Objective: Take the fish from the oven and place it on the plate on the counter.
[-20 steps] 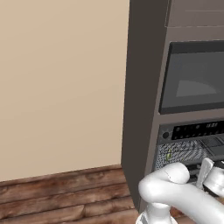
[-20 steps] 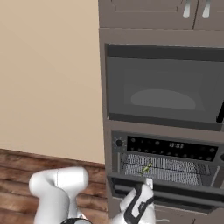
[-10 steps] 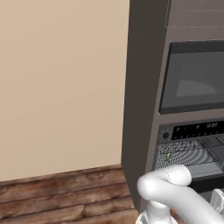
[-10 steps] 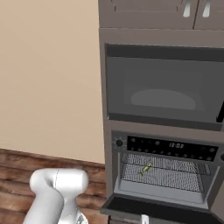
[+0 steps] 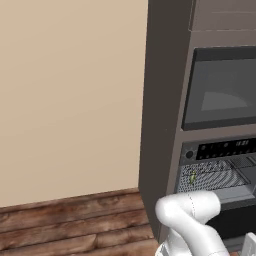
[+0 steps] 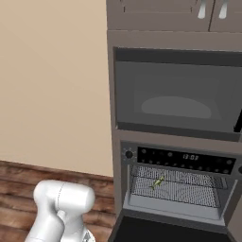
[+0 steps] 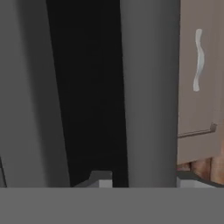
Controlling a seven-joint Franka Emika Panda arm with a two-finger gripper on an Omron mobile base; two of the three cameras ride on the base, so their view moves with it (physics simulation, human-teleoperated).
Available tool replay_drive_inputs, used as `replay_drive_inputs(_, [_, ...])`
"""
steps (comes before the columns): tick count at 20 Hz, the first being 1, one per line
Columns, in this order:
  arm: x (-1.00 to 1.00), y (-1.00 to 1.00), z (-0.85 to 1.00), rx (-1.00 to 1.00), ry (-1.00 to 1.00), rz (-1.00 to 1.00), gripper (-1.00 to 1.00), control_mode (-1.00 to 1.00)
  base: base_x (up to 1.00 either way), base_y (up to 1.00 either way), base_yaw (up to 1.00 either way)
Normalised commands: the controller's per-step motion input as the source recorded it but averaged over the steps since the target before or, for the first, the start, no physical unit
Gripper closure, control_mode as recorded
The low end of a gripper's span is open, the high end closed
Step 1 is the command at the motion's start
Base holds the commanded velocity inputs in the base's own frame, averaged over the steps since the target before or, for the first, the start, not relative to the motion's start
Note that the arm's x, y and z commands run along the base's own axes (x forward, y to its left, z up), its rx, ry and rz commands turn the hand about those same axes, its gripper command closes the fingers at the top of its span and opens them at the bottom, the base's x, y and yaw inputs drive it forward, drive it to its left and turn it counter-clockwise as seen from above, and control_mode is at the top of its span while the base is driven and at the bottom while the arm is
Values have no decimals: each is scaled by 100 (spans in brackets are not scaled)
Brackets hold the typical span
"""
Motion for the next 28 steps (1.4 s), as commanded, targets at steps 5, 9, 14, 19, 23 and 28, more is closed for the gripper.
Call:
replay_drive_inputs(5, [-43,-65,100,0,16,2,100,-100,0,0,0])
replay_drive_inputs(9, [-3,-46,100,0,46,1,100,-100,0,0,0])
replay_drive_inputs(14, [0,-34,96,-2,61,6,100,-100,0,0,0])
replay_drive_inputs(19, [3,0,74,-10,77,7,100,-100,0,0,0])
replay_drive_inputs(23, [11,-3,63,-5,60,12,100,-100,0,0,0])
replay_drive_inputs(28, [25,0,48,0,39,6,100,-100,0,0,0])
